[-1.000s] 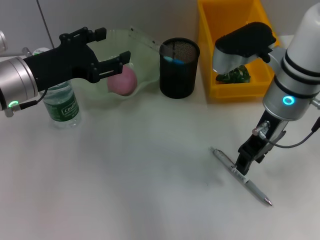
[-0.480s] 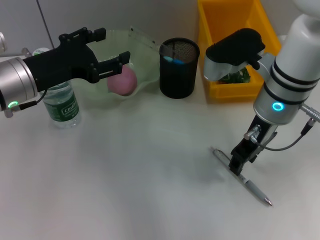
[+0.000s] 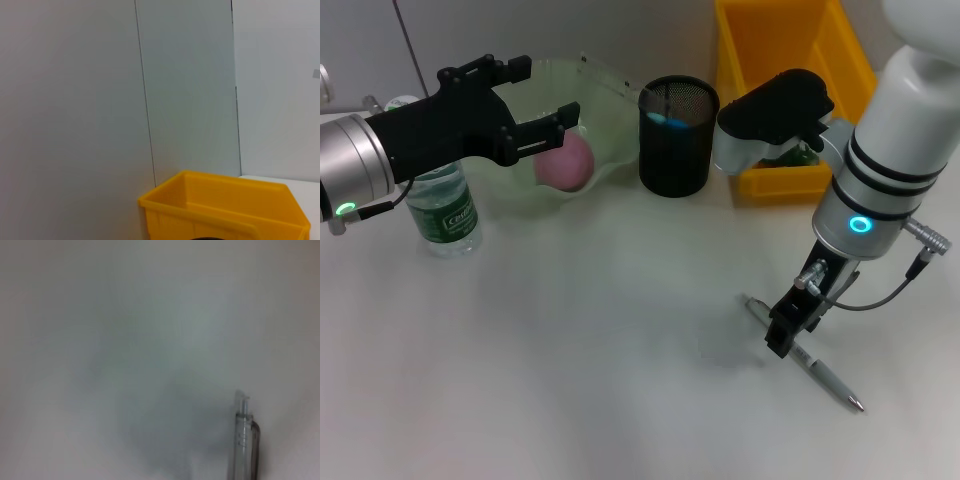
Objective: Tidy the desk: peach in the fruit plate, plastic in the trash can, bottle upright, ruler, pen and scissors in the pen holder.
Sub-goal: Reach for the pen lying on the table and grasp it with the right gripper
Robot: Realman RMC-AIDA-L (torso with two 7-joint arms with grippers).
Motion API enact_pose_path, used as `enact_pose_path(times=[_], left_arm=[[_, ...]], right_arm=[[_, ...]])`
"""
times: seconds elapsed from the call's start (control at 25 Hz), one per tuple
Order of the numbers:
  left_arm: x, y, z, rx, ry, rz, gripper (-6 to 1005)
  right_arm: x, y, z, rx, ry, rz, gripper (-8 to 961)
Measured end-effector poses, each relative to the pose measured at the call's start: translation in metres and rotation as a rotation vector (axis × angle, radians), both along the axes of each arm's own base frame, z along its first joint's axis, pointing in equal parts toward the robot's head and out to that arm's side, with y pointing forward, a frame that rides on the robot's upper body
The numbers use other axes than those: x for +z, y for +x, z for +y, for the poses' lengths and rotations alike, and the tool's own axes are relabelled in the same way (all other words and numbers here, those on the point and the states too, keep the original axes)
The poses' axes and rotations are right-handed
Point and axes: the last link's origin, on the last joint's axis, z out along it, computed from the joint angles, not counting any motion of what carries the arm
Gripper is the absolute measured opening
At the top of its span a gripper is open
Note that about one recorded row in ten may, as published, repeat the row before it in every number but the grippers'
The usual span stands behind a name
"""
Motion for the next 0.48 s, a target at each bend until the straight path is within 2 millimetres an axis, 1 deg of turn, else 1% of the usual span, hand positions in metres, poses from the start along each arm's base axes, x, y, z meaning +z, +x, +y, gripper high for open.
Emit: enact_pose_path(times=[0.48], left_arm=[[0.0001, 0.0004, 0.0006, -0.001, 0.001, 0.003, 802]], right_arm=[[-0.0021, 0.0010, -0.0006, -0.015, -0.002, -0.006, 481]])
